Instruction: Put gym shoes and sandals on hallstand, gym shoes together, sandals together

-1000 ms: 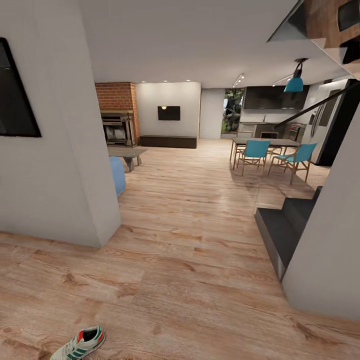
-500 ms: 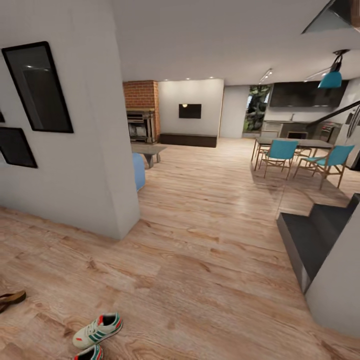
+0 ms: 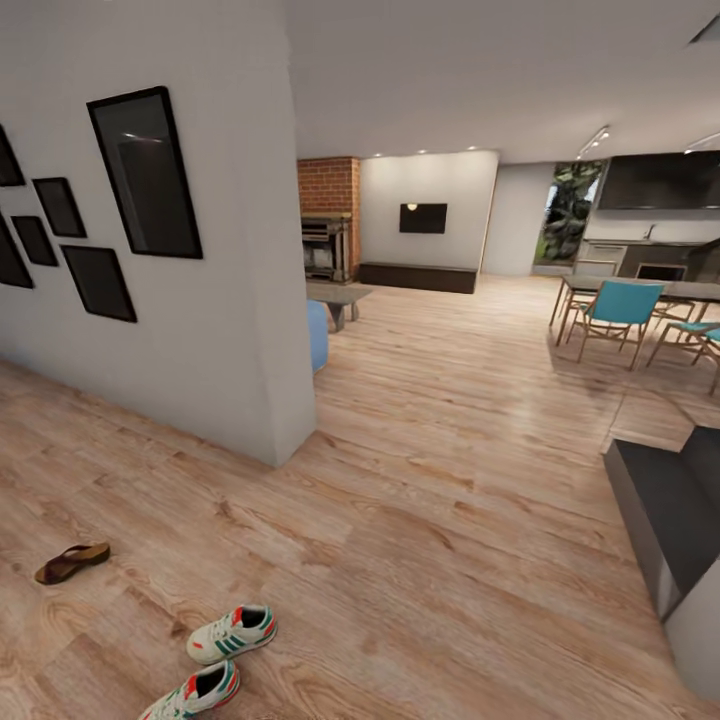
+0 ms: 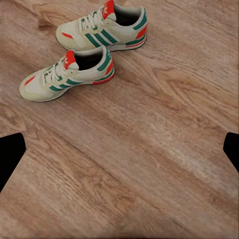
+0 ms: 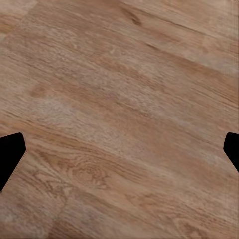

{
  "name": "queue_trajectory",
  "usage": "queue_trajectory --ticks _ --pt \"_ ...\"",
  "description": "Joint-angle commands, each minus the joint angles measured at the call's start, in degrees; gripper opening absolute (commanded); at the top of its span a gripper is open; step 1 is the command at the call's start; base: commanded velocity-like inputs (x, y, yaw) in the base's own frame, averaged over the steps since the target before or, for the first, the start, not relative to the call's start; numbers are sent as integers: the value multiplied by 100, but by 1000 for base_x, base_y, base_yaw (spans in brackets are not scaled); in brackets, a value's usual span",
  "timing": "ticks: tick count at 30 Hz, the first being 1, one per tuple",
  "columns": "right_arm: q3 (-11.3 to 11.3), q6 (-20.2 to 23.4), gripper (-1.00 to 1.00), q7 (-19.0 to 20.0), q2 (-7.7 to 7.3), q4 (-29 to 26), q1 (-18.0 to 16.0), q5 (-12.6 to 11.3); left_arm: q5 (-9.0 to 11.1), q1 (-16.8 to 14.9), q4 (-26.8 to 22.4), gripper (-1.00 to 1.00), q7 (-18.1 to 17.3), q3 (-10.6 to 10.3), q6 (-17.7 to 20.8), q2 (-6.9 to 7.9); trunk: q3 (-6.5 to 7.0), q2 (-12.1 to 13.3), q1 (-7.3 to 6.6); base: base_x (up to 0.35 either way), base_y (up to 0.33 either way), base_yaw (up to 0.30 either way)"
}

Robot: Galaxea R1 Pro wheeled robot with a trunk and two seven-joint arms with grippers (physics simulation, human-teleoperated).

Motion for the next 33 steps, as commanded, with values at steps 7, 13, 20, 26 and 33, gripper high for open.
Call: queue_trajectory --ticks 7,13,20,26,33 --pt "-4 -17 100 -2 -1 1 -2 4 49 -5 6 100 -2 -12 -18 0 -36 -3 0 0 0 267" --pt "-4 -17 100 -2 -1 2 -2 7 49 -5 6 100 -2 -12 -18 0 -62 -3 0 0 0 267" --pt "-2 -17 100 -2 5 2 -2 10 49 -5 6 100 -2 -12 -18 8 -92 -3 0 0 0 267" --pt "3 -17 100 -2 7 2 -2 11 49 -5 6 100 -2 -12 -18 9 -118 -3 0 0 0 267" --pt "4 -17 100 -2 8 2 -2 11 38 -9 6 100 -2 -12 -18 9 -148 -3 0 0 0 267"
